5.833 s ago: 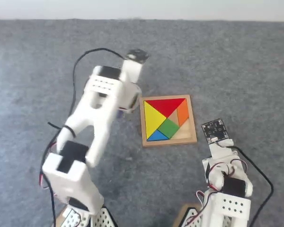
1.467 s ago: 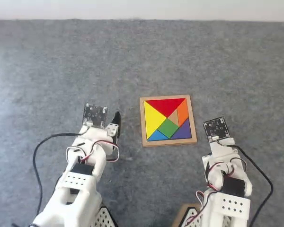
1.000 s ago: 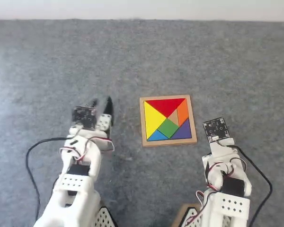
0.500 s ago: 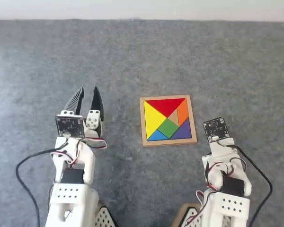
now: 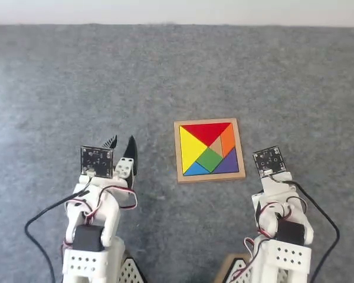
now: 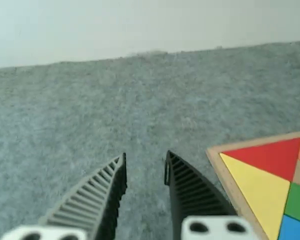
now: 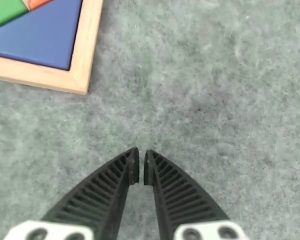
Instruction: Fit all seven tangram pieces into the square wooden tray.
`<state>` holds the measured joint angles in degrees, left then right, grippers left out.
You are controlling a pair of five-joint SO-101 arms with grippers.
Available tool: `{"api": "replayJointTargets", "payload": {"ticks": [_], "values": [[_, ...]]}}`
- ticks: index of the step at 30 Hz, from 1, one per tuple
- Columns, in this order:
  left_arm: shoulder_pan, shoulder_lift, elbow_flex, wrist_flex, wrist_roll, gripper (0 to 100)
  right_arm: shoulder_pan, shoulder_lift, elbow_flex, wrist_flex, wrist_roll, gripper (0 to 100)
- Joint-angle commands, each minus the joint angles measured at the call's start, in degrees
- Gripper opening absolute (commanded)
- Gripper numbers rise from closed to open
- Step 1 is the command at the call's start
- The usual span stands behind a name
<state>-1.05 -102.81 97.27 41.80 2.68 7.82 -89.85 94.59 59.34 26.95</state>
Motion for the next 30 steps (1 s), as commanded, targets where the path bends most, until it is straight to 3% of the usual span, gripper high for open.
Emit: {"api": "replayJointTargets", "payload": {"ticks": [1,4,8,10,30], "values": [[-0.26,-0.70,-0.92,5.54,0.00,13,-0.57,-0.66,-0.26,-1.19,-0.09,3.9],[-0.18,-0.62,-0.84,13.71,0.09,13,-0.57,-0.66,-0.26,-1.19,-0.09,3.9],[-0.18,-0.88,-0.92,31.21,0.18,13,-0.57,-0.66,-0.26,-1.19,-0.09,3.9],[-0.09,-1.32,-0.84,28.66,0.26,13,-0.57,-0.66,-0.26,-1.19,-0.09,3.9],[-0.18,-1.23,-0.84,30.51,0.35,13,-0.57,-0.66,-0.26,-1.19,-0.09,3.9]]}}
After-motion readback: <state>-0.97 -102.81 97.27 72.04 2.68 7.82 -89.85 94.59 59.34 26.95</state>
